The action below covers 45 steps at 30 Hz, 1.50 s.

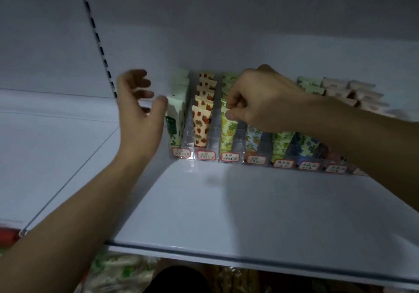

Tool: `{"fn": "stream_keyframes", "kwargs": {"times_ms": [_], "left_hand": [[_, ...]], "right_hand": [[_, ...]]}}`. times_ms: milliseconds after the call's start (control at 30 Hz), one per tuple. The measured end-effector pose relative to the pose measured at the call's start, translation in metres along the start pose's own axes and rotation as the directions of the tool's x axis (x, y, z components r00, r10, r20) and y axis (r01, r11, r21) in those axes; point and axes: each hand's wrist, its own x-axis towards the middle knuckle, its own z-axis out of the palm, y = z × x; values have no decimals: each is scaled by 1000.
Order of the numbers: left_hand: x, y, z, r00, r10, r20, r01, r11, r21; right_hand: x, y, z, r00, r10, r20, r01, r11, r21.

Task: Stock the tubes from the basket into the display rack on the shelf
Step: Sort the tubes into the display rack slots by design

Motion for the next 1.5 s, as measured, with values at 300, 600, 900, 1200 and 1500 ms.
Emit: {"fn": "stream_keyframes", "kwargs": {"times_ms": [300, 600, 900, 1200, 1500], "left_hand": [[-13, -28, 17, 844, -306, 440, 391, 913, -116], [-13, -35, 21, 873, -331, 357, 336, 941, 52], [-14, -35, 21, 861, -343, 375, 378, 925, -24], [-12, -43, 21, 863, -330, 383, 349, 937, 21], [-11, -44, 21, 866, -323, 383, 344, 939, 14]], "right_hand": [[-1, -2, 2, 999, 36, -11, -36, 999, 6], [-3, -1, 10, 994, 82, -68, -78, 996, 52], [1, 6, -33, 993, 68, -101, -51, 986, 160], [12, 13, 8, 996, 83, -45, -85, 996, -28], [24, 10, -28, 990, 94, -107, -80, 989, 122]]}}
